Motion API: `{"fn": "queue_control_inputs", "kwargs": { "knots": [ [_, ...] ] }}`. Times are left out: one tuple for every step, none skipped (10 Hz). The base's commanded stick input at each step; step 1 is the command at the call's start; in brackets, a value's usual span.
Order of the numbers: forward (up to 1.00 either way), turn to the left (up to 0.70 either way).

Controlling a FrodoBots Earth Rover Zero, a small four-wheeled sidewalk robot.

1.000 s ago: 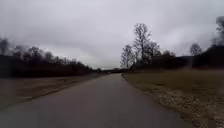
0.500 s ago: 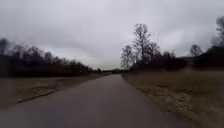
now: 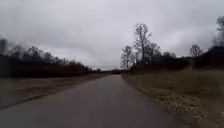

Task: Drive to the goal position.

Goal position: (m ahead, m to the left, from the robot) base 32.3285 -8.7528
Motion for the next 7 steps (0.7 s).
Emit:
{"fn": "queue_control_inputs", "kwargs": {
  "knots": [
    [0.70,0.00],
    [0.70,0.00],
    [0.70,0.00],
    [0.70,0.00],
    [0.70,0.00],
    [0.70,0.00],
    [0.70,0.00]
  ]
}}
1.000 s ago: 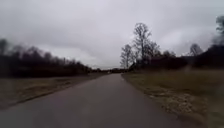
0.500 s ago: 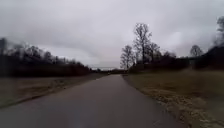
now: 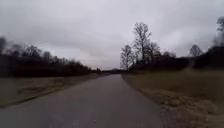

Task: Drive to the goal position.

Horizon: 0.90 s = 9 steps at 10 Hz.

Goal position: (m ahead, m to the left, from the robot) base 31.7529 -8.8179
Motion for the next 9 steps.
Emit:
{"fn": "queue_control_inputs", "kwargs": {
  "knots": [
    [0.70,0.00],
    [0.70,0.00],
    [0.70,0.00],
    [0.70,0.00],
    [0.70,0.00],
    [0.70,0.00],
    [0.70,0.00],
    [0.70,0.00],
    [0.70,0.00]
  ]
}}
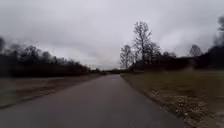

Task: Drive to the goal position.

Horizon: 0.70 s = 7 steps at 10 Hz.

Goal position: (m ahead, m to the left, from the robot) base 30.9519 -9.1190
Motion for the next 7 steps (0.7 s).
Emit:
{"fn": "queue_control_inputs", "kwargs": {
  "knots": [
    [0.70,0.00],
    [0.70,0.00],
    [0.70,0.00],
    [0.70,0.00],
    [0.70,0.00],
    [0.70,0.00],
    [0.70,0.00]
  ]
}}
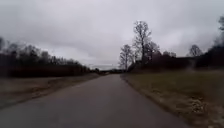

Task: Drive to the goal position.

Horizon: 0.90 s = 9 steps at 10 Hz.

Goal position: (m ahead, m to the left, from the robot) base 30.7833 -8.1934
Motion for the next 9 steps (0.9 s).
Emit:
{"fn": "queue_control_inputs", "kwargs": {
  "knots": [
    [0.70,0.00],
    [0.70,0.00],
    [0.70,0.00],
    [0.70,0.00],
    [0.70,0.00],
    [0.70,0.00],
    [0.70,0.00],
    [0.70,0.00],
    [0.70,0.00]
  ]
}}
